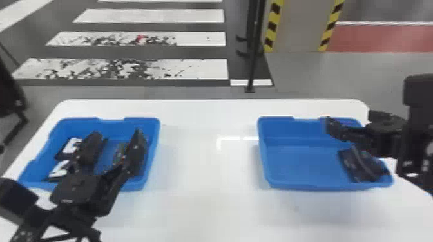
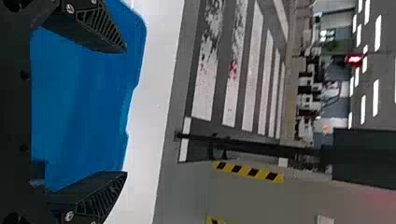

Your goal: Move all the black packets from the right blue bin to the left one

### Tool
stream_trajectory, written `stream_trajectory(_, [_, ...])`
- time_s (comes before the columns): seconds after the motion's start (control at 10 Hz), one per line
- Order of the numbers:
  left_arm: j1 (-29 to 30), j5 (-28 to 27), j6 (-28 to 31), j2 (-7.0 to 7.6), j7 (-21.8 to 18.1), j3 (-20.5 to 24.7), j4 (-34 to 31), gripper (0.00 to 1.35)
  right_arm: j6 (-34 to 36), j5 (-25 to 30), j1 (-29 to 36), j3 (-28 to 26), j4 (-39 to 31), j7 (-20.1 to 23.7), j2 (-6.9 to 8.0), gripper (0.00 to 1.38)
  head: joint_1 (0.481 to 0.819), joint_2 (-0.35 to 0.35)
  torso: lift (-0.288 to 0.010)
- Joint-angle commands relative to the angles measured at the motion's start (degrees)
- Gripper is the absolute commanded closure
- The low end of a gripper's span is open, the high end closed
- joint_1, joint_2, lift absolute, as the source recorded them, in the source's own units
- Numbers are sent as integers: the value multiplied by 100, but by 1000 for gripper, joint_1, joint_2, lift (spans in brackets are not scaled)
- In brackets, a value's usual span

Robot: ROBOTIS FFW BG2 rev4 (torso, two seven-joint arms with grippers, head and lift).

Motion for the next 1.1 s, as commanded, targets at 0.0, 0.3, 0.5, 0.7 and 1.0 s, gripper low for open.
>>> stream_trajectory(0.0, [16,13,100,14,-51,-51,-37,209,573,206,-18,-194,254,-148,20,98,695,-85,-168])
stream_trajectory(0.3, [30,1,142,5,-95,-62,-37,209,981,240,-18,-228,564,-324,29,98,695,-184,-168])
stream_trajectory(0.5, [16,1,142,5,-104,-62,-37,209,995,206,-18,-251,732,-350,29,98,695,-196,-168])
stream_trajectory(0.7, [1,1,128,5,-113,-51,-37,209,995,160,-60,-251,831,-342,29,98,695,-199,-168])
stream_trajectory(1.0, [1,13,86,5,-113,-51,-37,209,868,57,-131,-216,971,-342,29,99,695,-195,-168])
